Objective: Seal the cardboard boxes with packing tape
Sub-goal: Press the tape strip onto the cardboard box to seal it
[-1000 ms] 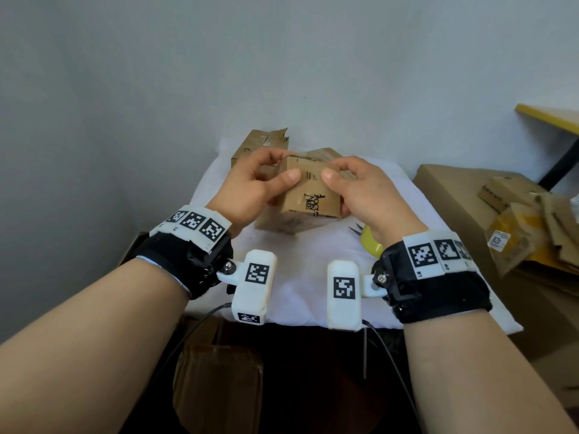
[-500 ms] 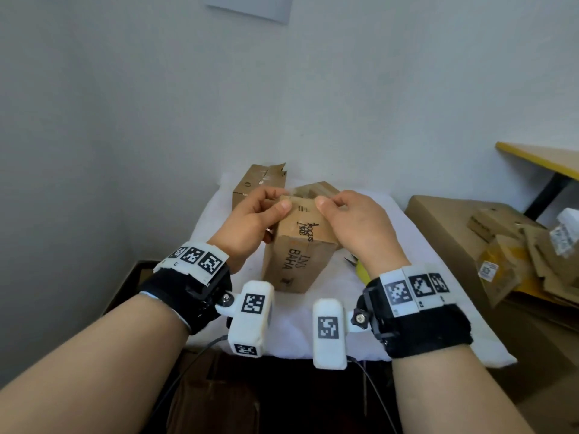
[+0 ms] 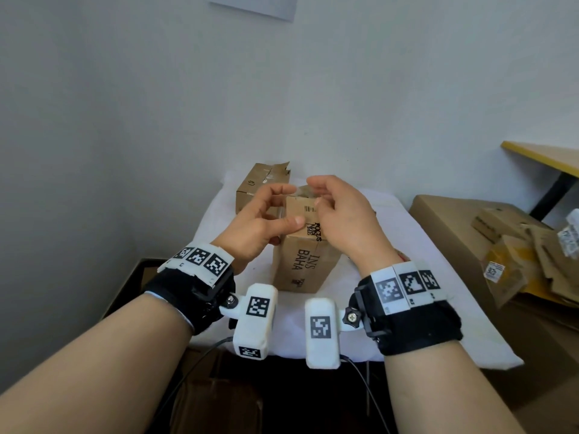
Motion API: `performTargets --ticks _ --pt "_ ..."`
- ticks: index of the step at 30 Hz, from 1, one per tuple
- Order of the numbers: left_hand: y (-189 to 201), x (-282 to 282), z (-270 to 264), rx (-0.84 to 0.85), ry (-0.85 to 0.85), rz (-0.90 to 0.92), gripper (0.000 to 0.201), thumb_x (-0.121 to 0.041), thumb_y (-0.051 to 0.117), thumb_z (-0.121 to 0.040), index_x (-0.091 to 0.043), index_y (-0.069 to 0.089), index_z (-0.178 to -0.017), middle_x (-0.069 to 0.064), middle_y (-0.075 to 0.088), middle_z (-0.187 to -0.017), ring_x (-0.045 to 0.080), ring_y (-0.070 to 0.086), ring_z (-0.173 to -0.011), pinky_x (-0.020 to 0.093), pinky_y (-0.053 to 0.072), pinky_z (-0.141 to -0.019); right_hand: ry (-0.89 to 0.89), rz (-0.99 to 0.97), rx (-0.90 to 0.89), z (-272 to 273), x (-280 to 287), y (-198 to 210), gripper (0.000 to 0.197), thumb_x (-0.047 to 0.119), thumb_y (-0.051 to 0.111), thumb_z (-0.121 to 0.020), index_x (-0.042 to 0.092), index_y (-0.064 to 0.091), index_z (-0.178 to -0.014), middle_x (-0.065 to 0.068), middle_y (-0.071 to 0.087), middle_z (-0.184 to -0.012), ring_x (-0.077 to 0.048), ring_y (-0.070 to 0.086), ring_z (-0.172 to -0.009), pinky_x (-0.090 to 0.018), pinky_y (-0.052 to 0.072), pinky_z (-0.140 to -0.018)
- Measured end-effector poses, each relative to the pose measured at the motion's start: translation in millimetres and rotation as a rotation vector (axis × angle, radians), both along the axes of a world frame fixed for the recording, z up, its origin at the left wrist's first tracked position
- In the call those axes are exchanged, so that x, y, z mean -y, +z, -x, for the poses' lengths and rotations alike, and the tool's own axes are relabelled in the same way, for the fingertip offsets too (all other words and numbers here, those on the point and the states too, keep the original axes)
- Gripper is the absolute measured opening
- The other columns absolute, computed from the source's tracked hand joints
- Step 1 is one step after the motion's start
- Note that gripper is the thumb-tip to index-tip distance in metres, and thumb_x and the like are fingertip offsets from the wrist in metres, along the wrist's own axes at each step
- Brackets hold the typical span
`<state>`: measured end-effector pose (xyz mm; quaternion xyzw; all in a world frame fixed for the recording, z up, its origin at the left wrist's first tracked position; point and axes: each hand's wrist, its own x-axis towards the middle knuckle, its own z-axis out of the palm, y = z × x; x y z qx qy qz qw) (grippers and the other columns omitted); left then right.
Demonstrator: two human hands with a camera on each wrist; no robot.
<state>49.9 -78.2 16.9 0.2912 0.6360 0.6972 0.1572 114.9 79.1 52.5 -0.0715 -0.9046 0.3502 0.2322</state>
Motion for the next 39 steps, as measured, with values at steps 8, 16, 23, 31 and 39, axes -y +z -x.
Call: performTargets --ticks 8,16,23,31,39 --pt "-3 3 2 -0.057 0.014 0.010 0.046 -0.026 0.079 -0.076 -0.031 0.063 -0.119 0.006 0.064 -0.116 0.043 0.063 -0.093 0.058 0.053 -0.083 0.053 -0.010 0.009 5 -2 -8 0.045 0.018 0.042 -0.096 0.040 0.061 -0.130 0.014 0.065 -0.127 -0.017 0.055 -0.123 -0.046 0.049 -0.104" --pt "-4 4 5 -0.138 0.059 0.065 0.046 -0.027 0.079 -0.081 -0.028 0.061 -0.123 0.007 0.063 -0.119 0.023 0.062 -0.081 0.028 0.055 -0.068 0.043 -0.039 -0.044 8 -4 -12 0.039 0.021 0.041 -0.096 0.040 0.068 -0.117 0.014 0.066 -0.123 -0.020 0.053 -0.125 -0.047 0.046 -0.105" --pt "-5 5 7 -0.237 0.102 0.132 0.048 -0.042 0.077 -0.078 -0.036 0.063 -0.124 -0.002 0.065 -0.119 0.028 0.064 -0.090 0.036 0.059 -0.079 0.052 -0.030 -0.052 8 -8 -14 0.040 0.015 0.043 -0.098 0.038 0.064 -0.124 0.015 0.067 -0.122 -0.019 0.055 -0.123 -0.045 0.048 -0.103" --pt "-6 8 6 -0.304 0.138 0.190 0.042 -0.046 0.076 -0.082 -0.043 0.062 -0.122 -0.011 0.065 -0.116 0.020 0.065 -0.090 0.047 0.058 -0.086 0.068 -0.021 -0.054 8 -8 -15 0.039 0.015 0.043 -0.101 0.040 0.063 -0.124 0.017 0.067 -0.123 -0.018 0.054 -0.124 -0.045 0.048 -0.104" --pt "-7 8 5 -0.362 0.165 0.233 0.043 -0.049 0.073 -0.086 -0.043 0.061 -0.127 -0.019 0.066 -0.115 0.015 0.065 -0.094 0.044 0.055 -0.092 0.069 0.018 -0.066 8 -9 -17 0.039 0.015 0.043 -0.102 0.042 0.062 -0.123 0.019 0.065 -0.122 -0.013 0.053 -0.127 -0.044 0.047 -0.107"
